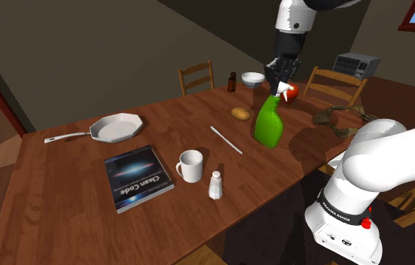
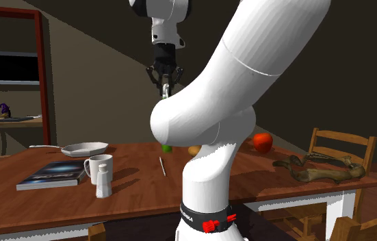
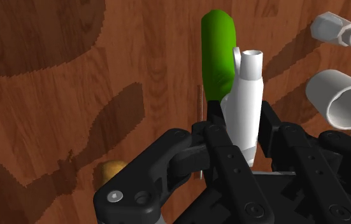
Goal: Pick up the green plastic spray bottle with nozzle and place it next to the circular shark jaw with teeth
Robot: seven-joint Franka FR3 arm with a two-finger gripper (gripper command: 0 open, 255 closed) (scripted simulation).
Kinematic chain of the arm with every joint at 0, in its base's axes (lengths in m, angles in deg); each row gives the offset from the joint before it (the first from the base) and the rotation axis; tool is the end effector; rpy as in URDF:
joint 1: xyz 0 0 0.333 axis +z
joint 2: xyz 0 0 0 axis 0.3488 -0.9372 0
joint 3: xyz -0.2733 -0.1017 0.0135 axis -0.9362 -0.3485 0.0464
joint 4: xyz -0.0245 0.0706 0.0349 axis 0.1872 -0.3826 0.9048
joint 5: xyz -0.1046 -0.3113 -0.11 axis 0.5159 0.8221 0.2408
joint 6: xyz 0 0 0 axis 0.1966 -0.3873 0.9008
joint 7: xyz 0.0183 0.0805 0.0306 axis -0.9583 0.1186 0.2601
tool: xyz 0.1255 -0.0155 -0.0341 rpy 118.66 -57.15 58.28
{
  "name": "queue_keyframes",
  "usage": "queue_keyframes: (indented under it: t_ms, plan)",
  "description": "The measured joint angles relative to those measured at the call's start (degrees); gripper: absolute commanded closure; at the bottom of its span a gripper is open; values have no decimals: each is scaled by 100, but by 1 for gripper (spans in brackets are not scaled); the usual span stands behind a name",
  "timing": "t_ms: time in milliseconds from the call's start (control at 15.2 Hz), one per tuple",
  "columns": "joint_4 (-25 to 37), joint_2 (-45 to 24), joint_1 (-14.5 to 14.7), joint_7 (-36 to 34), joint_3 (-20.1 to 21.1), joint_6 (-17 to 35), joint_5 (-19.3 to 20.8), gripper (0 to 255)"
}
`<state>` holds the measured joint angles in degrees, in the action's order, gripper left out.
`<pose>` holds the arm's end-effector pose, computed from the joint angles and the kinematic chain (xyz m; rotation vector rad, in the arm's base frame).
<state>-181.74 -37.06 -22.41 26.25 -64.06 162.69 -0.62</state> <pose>0.2569 -0.0041 0.5321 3.1068 -0.3963 0.0410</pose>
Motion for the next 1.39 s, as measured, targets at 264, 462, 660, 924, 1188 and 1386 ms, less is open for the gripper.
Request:
queue_keyframes:
  t_ms: [264, 462, 660, 924, 1188, 1386]
  plan:
    - [333, -71, 0, -4, 4, -262, -2, 255]
    - [640, -182, -3, 3, -2, -457, 3, 255]
    - [951, -248, -3, 1, 1, -702, 2, 255]
    - [1305, -375, -7, 7, -4, -930, 7, 255]
    - [1695, -489, -7, 1, 1, -1205, 4, 255]
    - [2044, -625, -6, -8, 11, -1417, 0, 255]
